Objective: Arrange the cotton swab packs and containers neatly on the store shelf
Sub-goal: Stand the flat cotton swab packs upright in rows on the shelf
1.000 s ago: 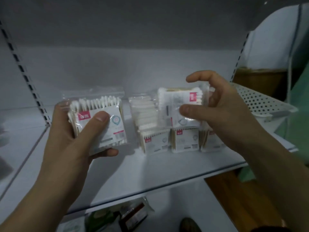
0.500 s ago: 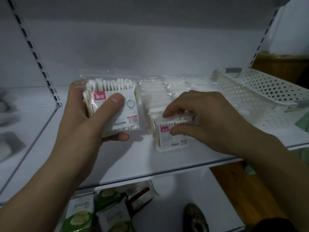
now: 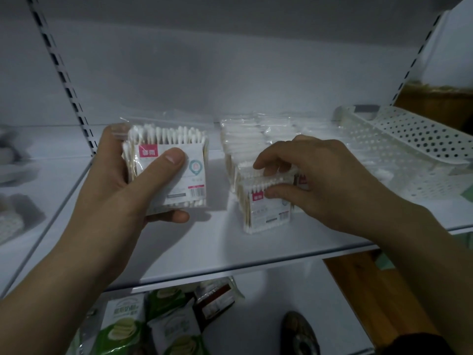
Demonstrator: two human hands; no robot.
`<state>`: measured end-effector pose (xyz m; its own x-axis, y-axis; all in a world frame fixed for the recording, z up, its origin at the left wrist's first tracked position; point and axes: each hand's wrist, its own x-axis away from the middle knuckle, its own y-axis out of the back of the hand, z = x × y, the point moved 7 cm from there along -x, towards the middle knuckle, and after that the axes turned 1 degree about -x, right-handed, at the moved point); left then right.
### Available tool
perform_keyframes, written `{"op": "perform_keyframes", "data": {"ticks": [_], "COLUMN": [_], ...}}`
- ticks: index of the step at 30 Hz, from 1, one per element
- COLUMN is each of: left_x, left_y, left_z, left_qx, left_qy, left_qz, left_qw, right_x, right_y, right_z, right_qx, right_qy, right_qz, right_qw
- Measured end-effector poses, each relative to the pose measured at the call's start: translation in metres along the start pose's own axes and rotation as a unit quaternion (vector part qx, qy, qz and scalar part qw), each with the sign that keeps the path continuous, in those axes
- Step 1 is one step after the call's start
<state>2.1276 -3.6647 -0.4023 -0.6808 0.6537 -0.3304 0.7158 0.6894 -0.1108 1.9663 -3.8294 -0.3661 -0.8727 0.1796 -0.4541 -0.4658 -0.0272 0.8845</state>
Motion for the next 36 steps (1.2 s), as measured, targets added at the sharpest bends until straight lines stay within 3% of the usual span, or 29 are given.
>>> {"op": "perform_keyframes", "data": {"ticks": [7,12,16,21,26,29,32,36], "left_x": [0.003,0.005,0.006,0.009,0.008,0.006,0.005,0.007], "left_y": [-0.005,-0.008,-0.017,-0.033,-0.036,-0.030,-0.031,-0.043], "left_z": [0.002,-0.005,-0.018,-0.028,-0.027,-0.026,-0.026,-0.024], "left_qx": [0.007,-0.008,-0.030,-0.008,0.008,0.026,0.024,0.010], "left_qy": [0.020,0.003,-0.045,-0.080,-0.070,-0.075,-0.095,-0.110], "left_qz": [0.013,0.006,0.009,0.024,-0.002,-0.008,-0.004,0.019], "left_qw": [1.000,1.000,0.999,0.996,0.998,0.997,0.995,0.994], "right_x": [0.002,0.004,-0.003,-0.019,-0.007,0.014,0.032,0.043], "right_y": [-0.003,0.017,0.029,0.031,0.050,0.064,0.066,0.060], "right_z": [0.000,0.005,0.027,0.047,0.014,-0.018,-0.039,-0.051], "right_qx": [0.002,-0.027,-0.145,-0.264,-0.438,-0.406,-0.298,-0.190], "right_qy": [-0.003,-0.003,0.008,0.018,-0.043,-0.084,-0.095,-0.102], "right_qz": [0.015,-0.062,-0.132,-0.119,-0.117,-0.110,-0.068,-0.026], "right_qw": [1.000,0.998,0.981,0.957,0.891,0.903,0.947,0.976]}}
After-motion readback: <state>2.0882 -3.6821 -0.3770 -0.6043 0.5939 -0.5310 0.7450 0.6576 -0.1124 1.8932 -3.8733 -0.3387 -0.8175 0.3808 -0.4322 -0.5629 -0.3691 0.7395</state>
